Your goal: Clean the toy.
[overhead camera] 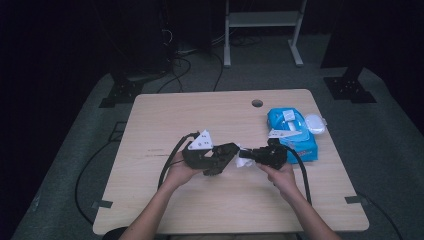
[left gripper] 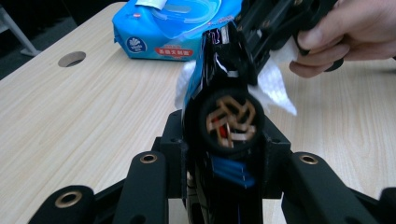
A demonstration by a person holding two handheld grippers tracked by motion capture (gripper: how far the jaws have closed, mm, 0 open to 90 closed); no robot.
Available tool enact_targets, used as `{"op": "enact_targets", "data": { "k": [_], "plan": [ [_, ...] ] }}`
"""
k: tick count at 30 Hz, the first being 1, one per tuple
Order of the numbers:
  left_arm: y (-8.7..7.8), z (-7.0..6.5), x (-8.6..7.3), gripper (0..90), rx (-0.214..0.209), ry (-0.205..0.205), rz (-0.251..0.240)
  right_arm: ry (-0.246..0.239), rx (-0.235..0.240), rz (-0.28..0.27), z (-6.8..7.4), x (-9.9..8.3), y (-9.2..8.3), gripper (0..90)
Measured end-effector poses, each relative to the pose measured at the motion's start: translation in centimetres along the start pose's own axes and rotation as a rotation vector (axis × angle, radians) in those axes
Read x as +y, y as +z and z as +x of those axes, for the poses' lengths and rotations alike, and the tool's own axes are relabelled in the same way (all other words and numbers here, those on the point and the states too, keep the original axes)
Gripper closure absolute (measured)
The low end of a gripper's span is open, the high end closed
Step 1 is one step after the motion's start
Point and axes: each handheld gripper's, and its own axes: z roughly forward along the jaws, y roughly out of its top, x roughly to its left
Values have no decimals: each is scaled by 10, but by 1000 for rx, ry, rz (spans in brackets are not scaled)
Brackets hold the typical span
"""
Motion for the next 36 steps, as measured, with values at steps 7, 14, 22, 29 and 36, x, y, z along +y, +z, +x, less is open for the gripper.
{"op": "enact_targets", "data": {
  "k": [7,14,22,29,36],
  "plan": [
    [1,-3,4,630,-11,8,-6,-19,29,-48,10,9,-8,853],
    [1,-7,7,662,-8,26,-29,-86,54,-64,28,18,-6,853],
    [-5,2,-4,660,-15,-20,-54,-103,-1,-4,24,13,5,853],
    [-15,0,-16,660,16,-29,-61,-140,-36,52,24,10,18,853],
    [-28,5,-35,661,44,-77,-100,-164,-80,104,21,11,34,853]
  ]
}}
